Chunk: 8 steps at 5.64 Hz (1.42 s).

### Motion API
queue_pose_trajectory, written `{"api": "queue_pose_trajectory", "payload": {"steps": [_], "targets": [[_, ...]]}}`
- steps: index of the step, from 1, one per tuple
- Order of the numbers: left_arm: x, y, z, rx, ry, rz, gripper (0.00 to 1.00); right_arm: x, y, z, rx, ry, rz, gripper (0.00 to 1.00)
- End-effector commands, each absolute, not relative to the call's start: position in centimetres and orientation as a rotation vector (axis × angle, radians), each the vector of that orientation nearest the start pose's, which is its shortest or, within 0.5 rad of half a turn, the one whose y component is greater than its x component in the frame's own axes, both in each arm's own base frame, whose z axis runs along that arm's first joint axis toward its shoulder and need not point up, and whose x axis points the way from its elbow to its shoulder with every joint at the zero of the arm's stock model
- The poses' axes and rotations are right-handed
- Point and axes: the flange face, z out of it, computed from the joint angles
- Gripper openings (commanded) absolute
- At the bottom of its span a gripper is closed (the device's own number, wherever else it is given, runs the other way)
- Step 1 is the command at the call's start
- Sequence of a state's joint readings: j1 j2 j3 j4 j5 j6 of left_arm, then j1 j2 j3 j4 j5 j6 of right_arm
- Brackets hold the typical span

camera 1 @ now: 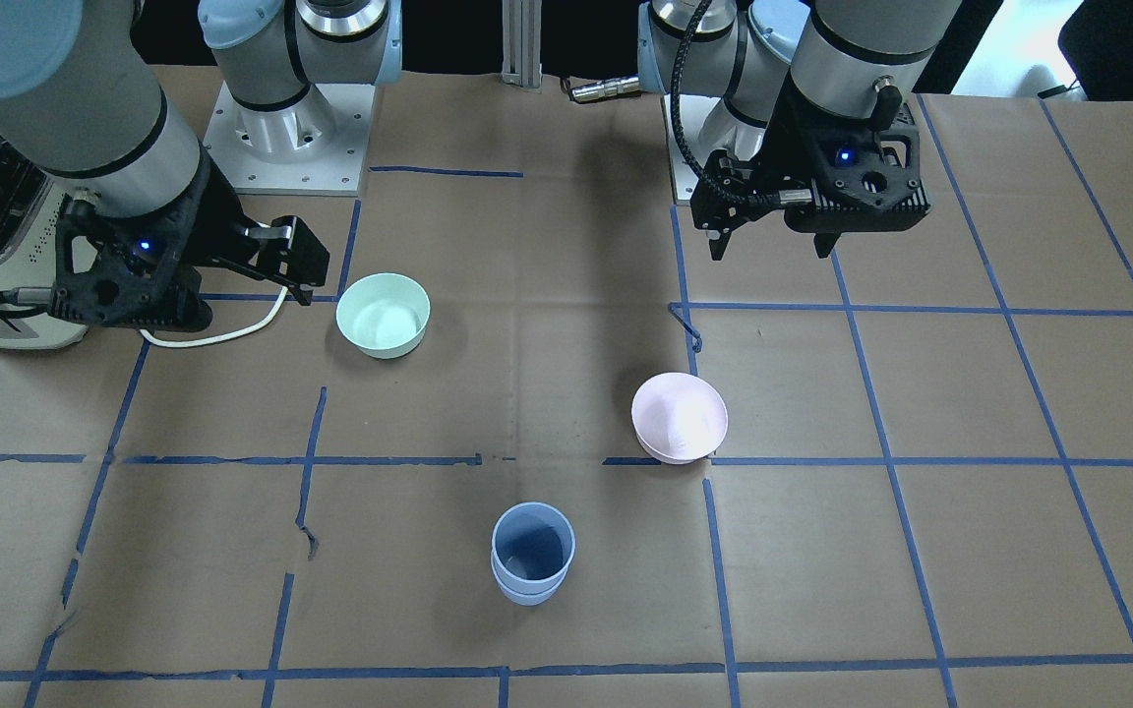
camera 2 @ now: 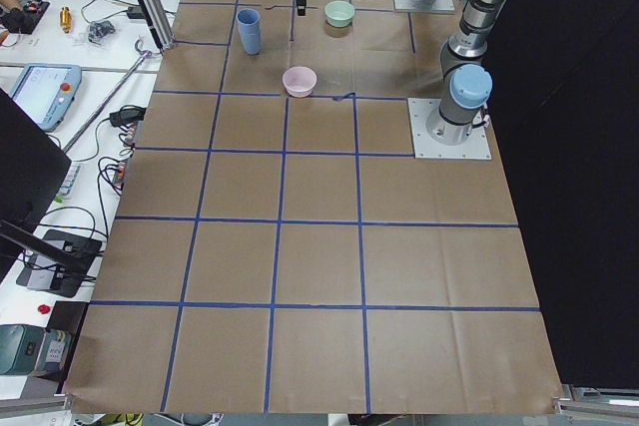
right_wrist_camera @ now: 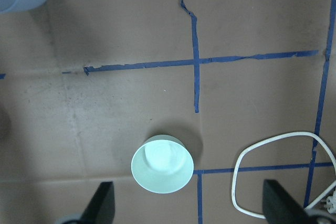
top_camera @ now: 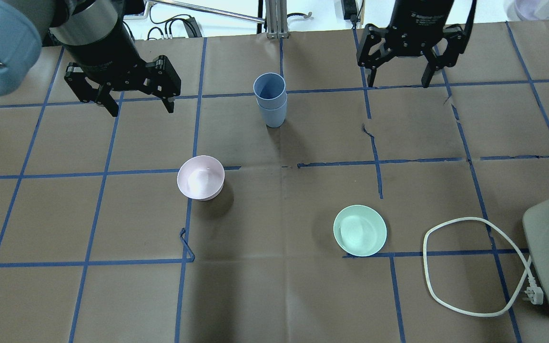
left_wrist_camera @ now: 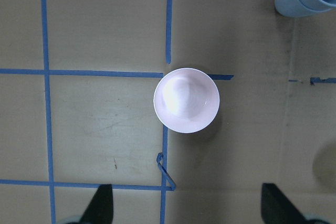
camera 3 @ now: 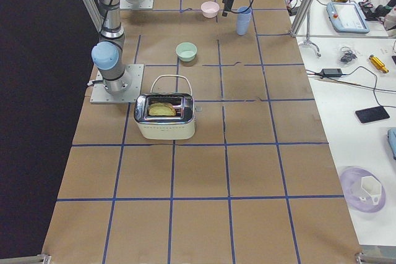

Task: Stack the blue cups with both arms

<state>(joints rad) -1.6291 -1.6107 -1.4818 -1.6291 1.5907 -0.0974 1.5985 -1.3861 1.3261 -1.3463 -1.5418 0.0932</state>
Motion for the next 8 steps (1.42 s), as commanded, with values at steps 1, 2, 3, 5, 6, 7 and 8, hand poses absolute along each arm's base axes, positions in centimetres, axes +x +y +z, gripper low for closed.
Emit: {"api": "queue_pose_trajectory", "payload": {"steps": [1,2,3,5,6,7,8], "targets": [[-16.1,-49.9,50.6,-0.062,3.12,0.012,0.99,14.1,-51.7,48.6,0.141,3.108,0.163,0.99],[-16.1,-49.9,50.6,-0.062,3.12,0.012,0.99,14.1,-51.5,47.9,0.124,3.109,0.169,0.99],[-16.1,-49.9,50.6,-0.062,3.122,0.012,0.99,14.1,-51.4,47.6,0.122,3.11,0.181,0.99],[-16.1,-49.9,50.6,-0.06,3.12,0.012,0.99,14.0,-51.5,47.5,0.121,3.124,0.181,0.99],[-16.1,-49.9,50.6,-0.06,3.12,0.012,0.99,13.9,-51.6,47.5,0.123,3.129,0.174,0.99],[-16.1,-49.9,50.6,-0.062,3.12,0.012,0.99,13.9,-51.6,47.5,0.121,3.131,0.174,0.99],[-16.1,-49.9,50.6,-0.06,3.12,0.012,0.99,13.9,-51.6,47.5,0.121,3.131,0.174,0.99]]}}
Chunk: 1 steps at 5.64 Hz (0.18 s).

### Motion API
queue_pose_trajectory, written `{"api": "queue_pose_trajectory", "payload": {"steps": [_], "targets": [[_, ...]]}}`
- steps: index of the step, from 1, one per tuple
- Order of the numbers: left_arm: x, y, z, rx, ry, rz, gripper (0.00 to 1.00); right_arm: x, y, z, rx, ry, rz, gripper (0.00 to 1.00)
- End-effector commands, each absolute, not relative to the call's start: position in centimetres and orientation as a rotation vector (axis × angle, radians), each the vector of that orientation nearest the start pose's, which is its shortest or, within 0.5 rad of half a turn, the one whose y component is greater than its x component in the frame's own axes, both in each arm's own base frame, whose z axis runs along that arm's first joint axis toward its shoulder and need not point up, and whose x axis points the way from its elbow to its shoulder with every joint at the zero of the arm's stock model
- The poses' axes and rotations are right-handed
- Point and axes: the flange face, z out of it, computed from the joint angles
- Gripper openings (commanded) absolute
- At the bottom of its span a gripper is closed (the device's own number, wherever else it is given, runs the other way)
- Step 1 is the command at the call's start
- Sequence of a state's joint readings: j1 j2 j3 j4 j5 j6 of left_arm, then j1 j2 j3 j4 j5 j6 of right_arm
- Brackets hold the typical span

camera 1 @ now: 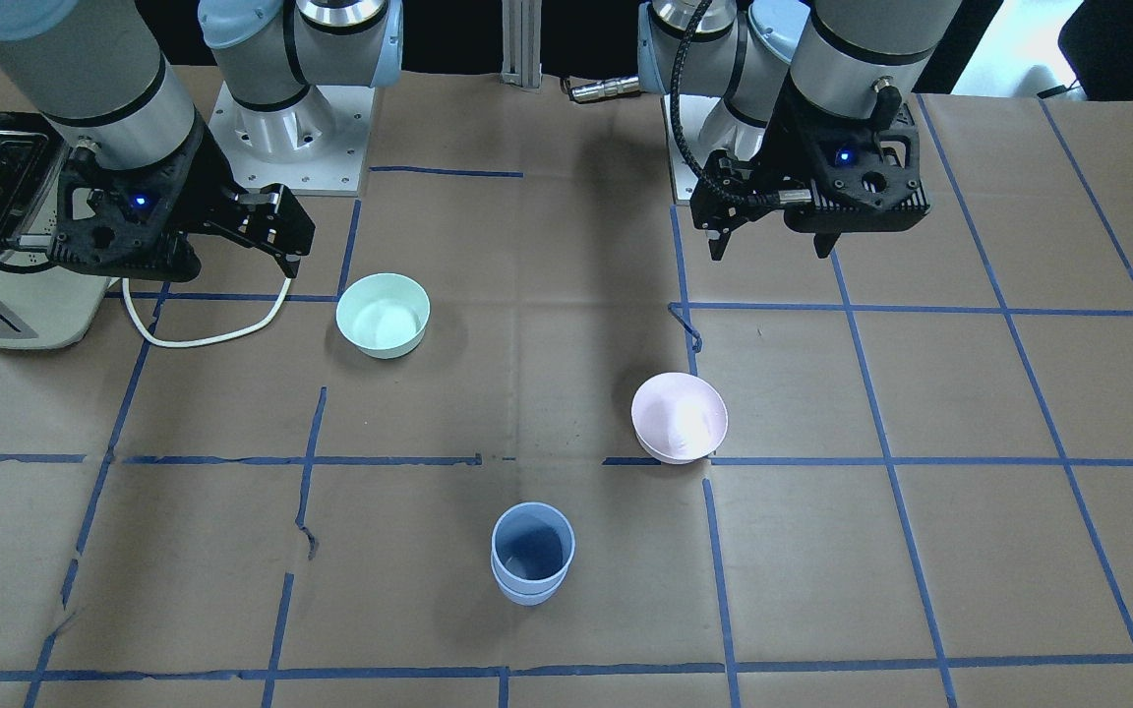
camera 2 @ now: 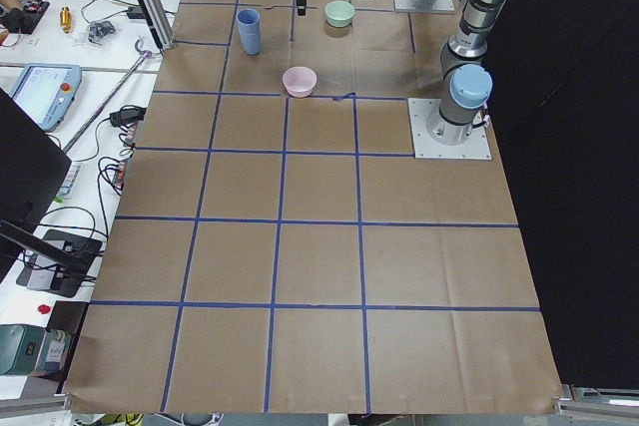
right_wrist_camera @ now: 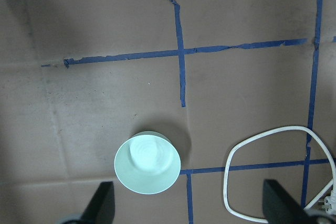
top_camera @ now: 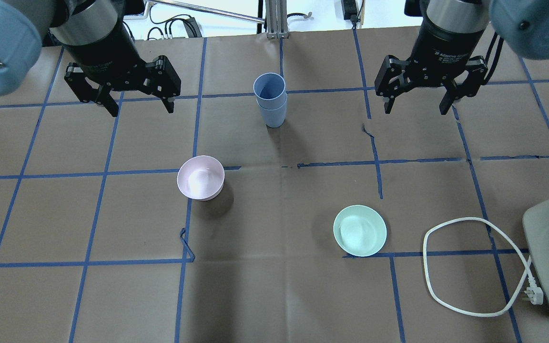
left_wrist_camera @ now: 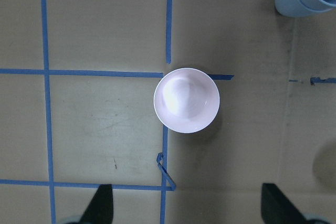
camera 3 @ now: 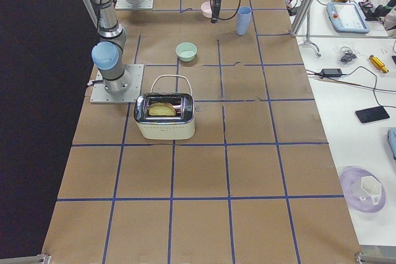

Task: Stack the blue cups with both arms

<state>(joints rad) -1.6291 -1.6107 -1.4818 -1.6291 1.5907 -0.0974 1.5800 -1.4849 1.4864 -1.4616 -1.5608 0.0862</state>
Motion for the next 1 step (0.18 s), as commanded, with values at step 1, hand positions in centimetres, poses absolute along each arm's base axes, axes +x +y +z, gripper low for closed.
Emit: {"api": "queue_pose_trajectory", "payload": {"steps": [1], "targets": [[-16.07,-49.89,50.59,-0.06,3.12,0.012,0.99,13.9,-51.57,47.55,0.121,3.131,0.171,0.99]]}}
